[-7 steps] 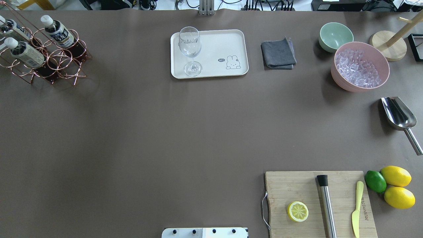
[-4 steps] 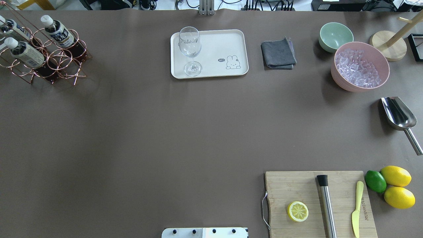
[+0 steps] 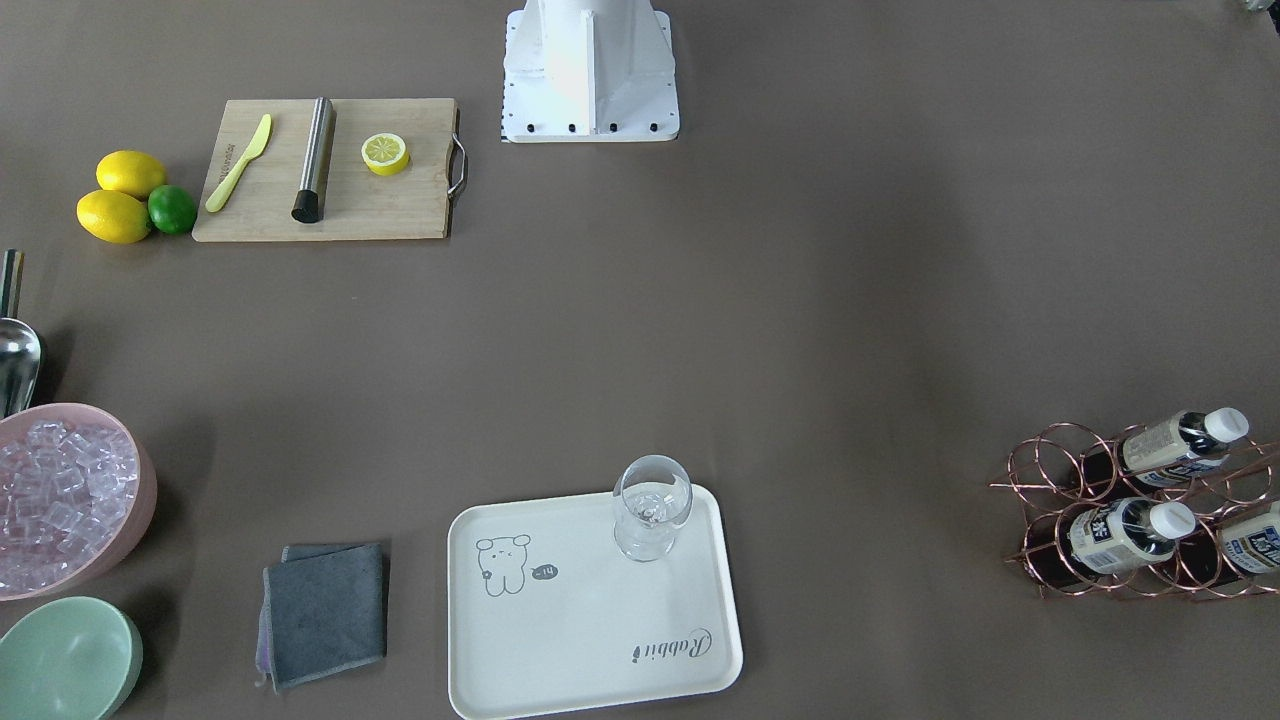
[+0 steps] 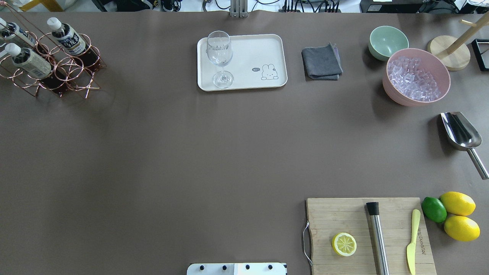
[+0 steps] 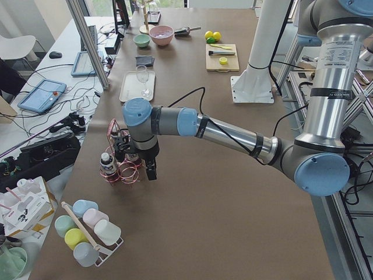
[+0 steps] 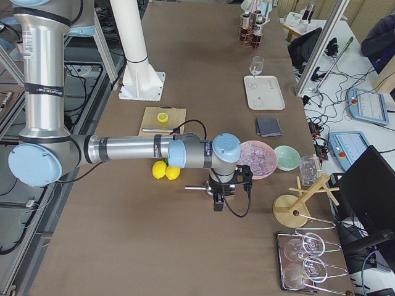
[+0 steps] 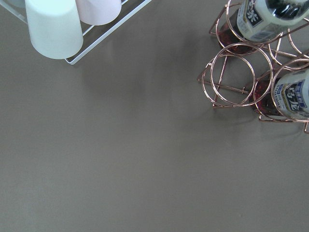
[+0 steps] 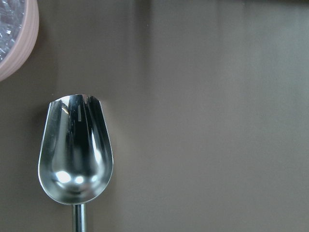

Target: Take tea from basket to plate

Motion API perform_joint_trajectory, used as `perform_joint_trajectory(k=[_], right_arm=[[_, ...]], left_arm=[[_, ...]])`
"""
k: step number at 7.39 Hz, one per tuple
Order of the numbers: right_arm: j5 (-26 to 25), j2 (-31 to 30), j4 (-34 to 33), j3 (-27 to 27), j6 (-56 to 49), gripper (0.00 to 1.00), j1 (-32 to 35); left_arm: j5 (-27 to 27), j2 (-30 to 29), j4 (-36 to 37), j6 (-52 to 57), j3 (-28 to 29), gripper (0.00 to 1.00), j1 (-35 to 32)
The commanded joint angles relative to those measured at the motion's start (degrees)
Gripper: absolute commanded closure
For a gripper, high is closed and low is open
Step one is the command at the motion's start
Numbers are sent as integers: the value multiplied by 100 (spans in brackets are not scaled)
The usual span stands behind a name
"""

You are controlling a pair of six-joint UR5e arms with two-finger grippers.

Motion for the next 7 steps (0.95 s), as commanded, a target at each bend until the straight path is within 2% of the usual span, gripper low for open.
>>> perform_joint_trajectory(k=[1, 4, 5, 6, 7], right_arm=[[0, 0, 0, 29, -24, 0, 0], [0, 0, 0, 2, -15, 0, 0], [0, 0, 0, 2, -24, 0, 0], [0, 0, 0, -6, -24, 0, 0], [0, 9, 0, 2, -24, 0, 0]], left_arm=[[-9, -747, 554, -113, 421, 2, -64], [-105, -1276, 494, -1114, 748, 2, -2], [-288, -1225, 197, -1568, 775, 2, 24], [-551, -1146, -397, -2042, 1001, 2, 24], [-641, -1197, -447, -2526, 1021, 2, 33]])
